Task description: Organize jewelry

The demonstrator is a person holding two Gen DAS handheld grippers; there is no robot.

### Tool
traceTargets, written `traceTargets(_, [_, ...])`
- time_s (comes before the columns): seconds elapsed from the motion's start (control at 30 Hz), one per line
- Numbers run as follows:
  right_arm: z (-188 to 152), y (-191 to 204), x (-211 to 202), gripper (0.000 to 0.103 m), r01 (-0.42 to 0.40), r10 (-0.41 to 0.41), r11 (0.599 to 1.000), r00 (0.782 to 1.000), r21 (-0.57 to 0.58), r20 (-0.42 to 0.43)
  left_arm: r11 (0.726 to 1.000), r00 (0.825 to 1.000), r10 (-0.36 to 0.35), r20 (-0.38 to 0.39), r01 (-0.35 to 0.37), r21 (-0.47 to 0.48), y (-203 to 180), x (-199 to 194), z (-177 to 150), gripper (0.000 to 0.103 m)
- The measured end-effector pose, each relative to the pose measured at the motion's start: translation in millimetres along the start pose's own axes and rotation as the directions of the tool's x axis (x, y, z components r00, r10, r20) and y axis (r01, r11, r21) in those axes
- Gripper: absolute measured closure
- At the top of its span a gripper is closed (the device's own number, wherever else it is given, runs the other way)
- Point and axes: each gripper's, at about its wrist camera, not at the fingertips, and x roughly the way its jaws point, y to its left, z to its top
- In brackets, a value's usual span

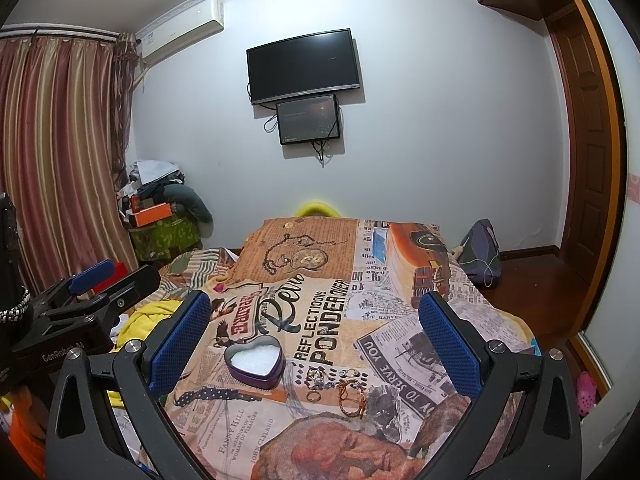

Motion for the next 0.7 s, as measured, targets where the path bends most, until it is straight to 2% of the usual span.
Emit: traceTargets(0.7, [-0.7,0.5,0.2,0.0,-0.004,0.004,1.0,1.0,0.005,-0.005,1.0,1.0,-0.002,-0.001,0.002,0.002,-1.9,-1.2,1.1,0.0])
